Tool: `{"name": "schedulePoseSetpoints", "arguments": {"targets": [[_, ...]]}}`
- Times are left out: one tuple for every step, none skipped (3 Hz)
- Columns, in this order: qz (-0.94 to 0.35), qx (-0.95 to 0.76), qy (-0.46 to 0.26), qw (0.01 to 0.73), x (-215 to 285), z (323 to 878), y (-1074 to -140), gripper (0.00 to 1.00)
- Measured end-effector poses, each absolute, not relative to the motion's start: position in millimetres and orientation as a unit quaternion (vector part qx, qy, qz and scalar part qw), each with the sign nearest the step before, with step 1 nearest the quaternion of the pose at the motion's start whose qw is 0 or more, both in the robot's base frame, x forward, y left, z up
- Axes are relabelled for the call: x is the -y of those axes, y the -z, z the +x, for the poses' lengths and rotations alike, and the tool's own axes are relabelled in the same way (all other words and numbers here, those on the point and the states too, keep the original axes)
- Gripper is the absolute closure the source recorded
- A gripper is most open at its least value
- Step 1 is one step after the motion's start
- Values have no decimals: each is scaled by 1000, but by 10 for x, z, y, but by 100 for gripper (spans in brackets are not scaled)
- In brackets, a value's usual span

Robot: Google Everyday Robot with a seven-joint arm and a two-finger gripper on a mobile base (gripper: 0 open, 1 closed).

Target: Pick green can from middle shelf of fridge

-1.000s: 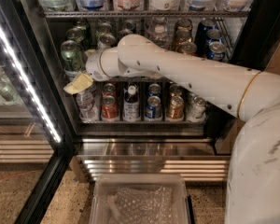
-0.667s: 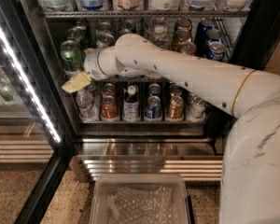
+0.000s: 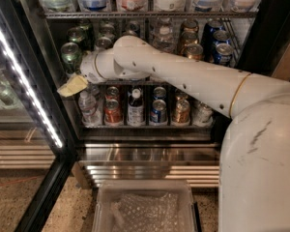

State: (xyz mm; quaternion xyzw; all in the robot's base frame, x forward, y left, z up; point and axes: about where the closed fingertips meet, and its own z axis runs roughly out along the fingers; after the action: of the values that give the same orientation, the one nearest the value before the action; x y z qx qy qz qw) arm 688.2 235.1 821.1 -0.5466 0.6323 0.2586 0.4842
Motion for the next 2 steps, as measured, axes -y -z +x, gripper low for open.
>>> {"name": "schedulePoseSetpoints", "arguments": {"targets": [[-546,-627,-267,487,-2433,6872,-8240,16],[-549,-617,-270,495,-2495,6870,-8319,17]]}}
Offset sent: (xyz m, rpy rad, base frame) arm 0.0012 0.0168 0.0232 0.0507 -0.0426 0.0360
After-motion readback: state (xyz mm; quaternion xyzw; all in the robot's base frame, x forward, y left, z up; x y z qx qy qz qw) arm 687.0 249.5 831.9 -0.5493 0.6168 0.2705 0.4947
